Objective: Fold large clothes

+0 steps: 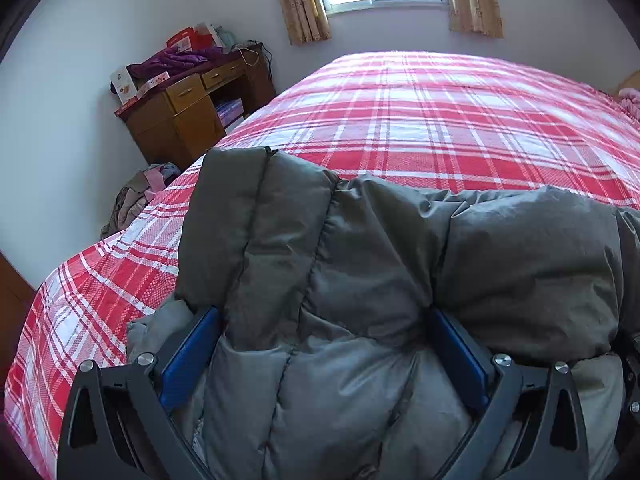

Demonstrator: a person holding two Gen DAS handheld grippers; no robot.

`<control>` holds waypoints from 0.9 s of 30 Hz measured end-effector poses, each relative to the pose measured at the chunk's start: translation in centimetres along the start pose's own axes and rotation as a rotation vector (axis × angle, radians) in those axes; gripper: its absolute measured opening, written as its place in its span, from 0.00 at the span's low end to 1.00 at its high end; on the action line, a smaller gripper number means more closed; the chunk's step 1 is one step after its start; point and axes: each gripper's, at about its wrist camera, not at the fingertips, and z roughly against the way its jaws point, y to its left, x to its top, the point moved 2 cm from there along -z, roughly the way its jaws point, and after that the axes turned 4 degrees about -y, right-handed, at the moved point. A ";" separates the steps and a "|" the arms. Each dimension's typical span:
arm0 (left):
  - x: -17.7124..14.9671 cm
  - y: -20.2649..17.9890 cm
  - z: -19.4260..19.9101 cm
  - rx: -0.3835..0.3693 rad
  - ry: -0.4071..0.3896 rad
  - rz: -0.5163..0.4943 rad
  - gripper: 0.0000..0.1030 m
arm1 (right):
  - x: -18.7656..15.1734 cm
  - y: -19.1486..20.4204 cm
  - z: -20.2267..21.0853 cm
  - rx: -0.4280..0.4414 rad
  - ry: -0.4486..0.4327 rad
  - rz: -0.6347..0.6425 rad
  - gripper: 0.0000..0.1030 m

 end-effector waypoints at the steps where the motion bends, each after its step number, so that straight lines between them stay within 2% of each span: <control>1: 0.2 0.1 0.2 -0.009 0.023 -0.012 0.99 | 0.0 0.0 0.0 0.000 0.000 0.000 0.64; 2: 0.3 0.5 1.0 -0.022 0.048 -0.024 0.99 | 0.0 0.0 0.0 0.000 0.001 0.001 0.65; 4: 0.5 1.2 3.4 -0.054 0.037 -0.026 0.99 | 0.2 0.0 0.5 0.016 0.022 0.012 0.66; 5: 0.4 1.9 5.5 -0.080 0.000 -0.028 0.99 | 0.2 -0.1 1.2 0.033 0.028 0.011 0.66; 7: -0.6 3.0 8.9 -0.110 -0.076 -0.039 0.99 | 0.0 -0.6 4.2 0.048 -0.020 -0.023 0.69; 9: -2.4 3.9 10.6 -0.119 -0.098 -0.040 0.99 | -0.8 -0.5 7.7 0.071 -0.083 -0.041 0.84; 11: -4.4 4.2 10.4 -0.120 -0.071 -0.037 0.99 | -2.1 0.3 9.6 0.094 -0.107 -0.040 0.86; 14: -6.5 3.9 8.4 -0.083 -0.011 -0.042 0.99 | -4.6 2.5 10.0 0.061 -0.088 0.029 0.86; 17: -7.4 4.3 8.1 -0.114 -0.045 0.007 0.99 | -6.4 3.7 8.8 0.024 -0.074 0.070 0.86; 20: -7.8 4.3 8.0 -0.112 -0.061 0.010 0.99 | -7.0 4.3 8.1 -0.020 -0.082 0.126 0.87; 27: -8.1 4.1 7.5 -0.104 -0.057 0.004 0.99 | -7.3 4.0 7.3 -0.035 -0.066 0.127 0.87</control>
